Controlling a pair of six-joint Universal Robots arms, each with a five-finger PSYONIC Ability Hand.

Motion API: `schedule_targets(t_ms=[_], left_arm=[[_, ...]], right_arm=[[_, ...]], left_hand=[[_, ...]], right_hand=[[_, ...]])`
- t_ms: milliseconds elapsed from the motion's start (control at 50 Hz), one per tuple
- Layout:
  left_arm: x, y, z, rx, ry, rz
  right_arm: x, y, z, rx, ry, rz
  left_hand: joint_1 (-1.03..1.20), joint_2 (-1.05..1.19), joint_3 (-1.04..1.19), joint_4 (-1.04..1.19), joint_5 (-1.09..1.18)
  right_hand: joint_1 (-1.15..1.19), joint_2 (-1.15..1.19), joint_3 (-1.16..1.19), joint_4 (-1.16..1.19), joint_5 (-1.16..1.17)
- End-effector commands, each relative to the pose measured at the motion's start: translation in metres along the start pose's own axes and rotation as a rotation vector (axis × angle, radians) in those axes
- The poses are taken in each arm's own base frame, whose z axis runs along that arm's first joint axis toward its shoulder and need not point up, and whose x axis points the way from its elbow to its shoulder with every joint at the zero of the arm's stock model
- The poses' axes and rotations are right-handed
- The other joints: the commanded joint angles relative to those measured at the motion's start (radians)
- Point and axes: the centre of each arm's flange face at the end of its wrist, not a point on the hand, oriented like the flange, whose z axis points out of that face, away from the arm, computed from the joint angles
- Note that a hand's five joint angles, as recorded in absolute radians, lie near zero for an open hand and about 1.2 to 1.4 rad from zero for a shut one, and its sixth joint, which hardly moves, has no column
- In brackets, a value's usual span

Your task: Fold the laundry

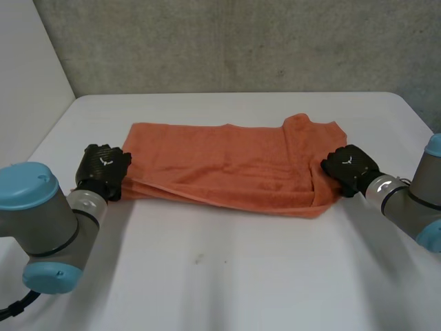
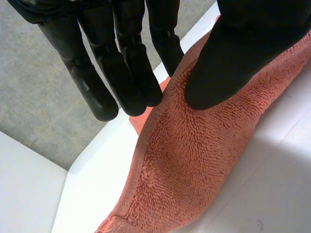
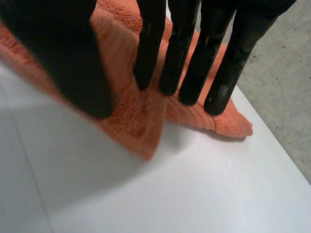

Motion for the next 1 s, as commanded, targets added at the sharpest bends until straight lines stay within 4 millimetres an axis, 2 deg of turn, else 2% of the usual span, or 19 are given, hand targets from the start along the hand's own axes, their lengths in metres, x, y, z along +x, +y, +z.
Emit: schedule_targets(t_ms=[20, 80, 140, 160, 240, 320, 360, 380, 420, 440, 460, 500, 720, 840, 1000], left_arm=[[0.000, 0.000, 0.000, -0.002, 0.001, 0.000], [0.000, 0.000, 0.000, -0.001, 0.000, 0.000], [-0.001, 0.000, 0.000, 0.000, -0.002, 0.000], [-0.001, 0.000, -0.001, -0.001, -0.001, 0.001], [0.000, 0.000, -0.002, -0.005, 0.001, 0.006], [0.001, 0.003, -0.004, -0.022, 0.012, 0.009], [0.002, 0.004, -0.006, -0.034, 0.019, 0.009], [0.003, 0.005, -0.007, -0.049, 0.030, 0.008], [0.003, 0.006, -0.008, -0.060, 0.037, 0.008], [0.003, 0.007, -0.008, -0.066, 0.039, 0.007], [0.001, 0.009, -0.009, -0.081, 0.041, 0.006], [-0.001, 0.011, -0.009, -0.095, 0.043, 0.004], [-0.021, 0.027, -0.002, -0.136, 0.058, -0.028], [-0.024, 0.032, -0.002, -0.150, 0.094, -0.046], [-0.024, 0.033, -0.003, -0.153, 0.129, -0.058]], right_arm=[[0.002, -0.001, 0.003, 0.005, 0.011, 0.013], [0.011, -0.010, 0.000, 0.018, 0.040, 0.045], [0.039, -0.039, -0.013, 0.075, 0.122, 0.131], [0.043, -0.044, -0.016, 0.085, 0.133, 0.148], [0.052, -0.061, -0.027, 0.109, 0.153, 0.195], [0.054, -0.073, -0.050, 0.018, 0.152, 0.221], [0.051, -0.070, -0.060, -0.080, 0.143, 0.231], [0.050, -0.068, -0.063, -0.113, 0.142, 0.228], [0.049, -0.064, -0.069, -0.182, 0.145, 0.219], [0.051, -0.055, -0.075, -0.253, 0.157, 0.208], [0.052, -0.051, -0.077, -0.281, 0.163, 0.207], [0.055, -0.043, -0.080, -0.328, 0.180, 0.209], [0.052, -0.021, -0.082, -0.360, 0.209, 0.221], [0.047, -0.014, -0.079, -0.363, 0.206, 0.223], [0.047, -0.014, -0.079, -0.360, 0.208, 0.225]], left_hand=[[0.263, 0.196, 0.203, 0.200, 0.254], [0.263, 0.196, 0.203, 0.200, 0.254], [0.263, 0.196, 0.203, 0.200, 0.254], [0.263, 0.196, 0.203, 0.200, 0.254], [0.263, 0.196, 0.203, 0.200, 0.254], [0.263, 0.196, 0.203, 0.200, 0.254], [0.222, 0.156, 0.163, 0.159, 0.214], [0.024, -0.042, -0.035, -0.039, 0.016], [-0.141, -0.208, -0.201, -0.204, -0.150], [-0.226, -0.293, -0.286, -0.289, -0.235], [-0.402, -0.468, -0.461, -0.465, -0.410], [-0.500, -0.566, -0.560, -0.563, -0.509], [-0.497, -0.564, -0.557, -0.560, -0.506], [-0.489, -0.555, -0.548, -0.551, -0.497], [-0.418, -0.485, -0.478, -0.481, -0.427]], right_hand=[[0.680, 0.547, 0.560, 0.562, 0.592], [0.680, 0.547, 0.560, 0.562, 0.592], [0.680, 0.547, 0.560, 0.562, 0.592], [0.680, 0.547, 0.560, 0.562, 0.592], [0.680, 0.547, 0.560, 0.562, 0.592], [0.680, 0.547, 0.560, 0.562, 0.592], [0.680, 0.547, 0.560, 0.562, 0.592], [0.680, 0.547, 0.560, 0.562, 0.592], [0.680, 0.547, 0.560, 0.562, 0.592], [0.680, 0.547, 0.560, 0.562, 0.592], [0.680, 0.547, 0.560, 0.562, 0.592], [0.680, 0.547, 0.560, 0.562, 0.592], [0.680, 0.547, 0.560, 0.562, 0.592], [0.680, 0.547, 0.560, 0.562, 0.592], [0.680, 0.547, 0.560, 0.562, 0.592]])
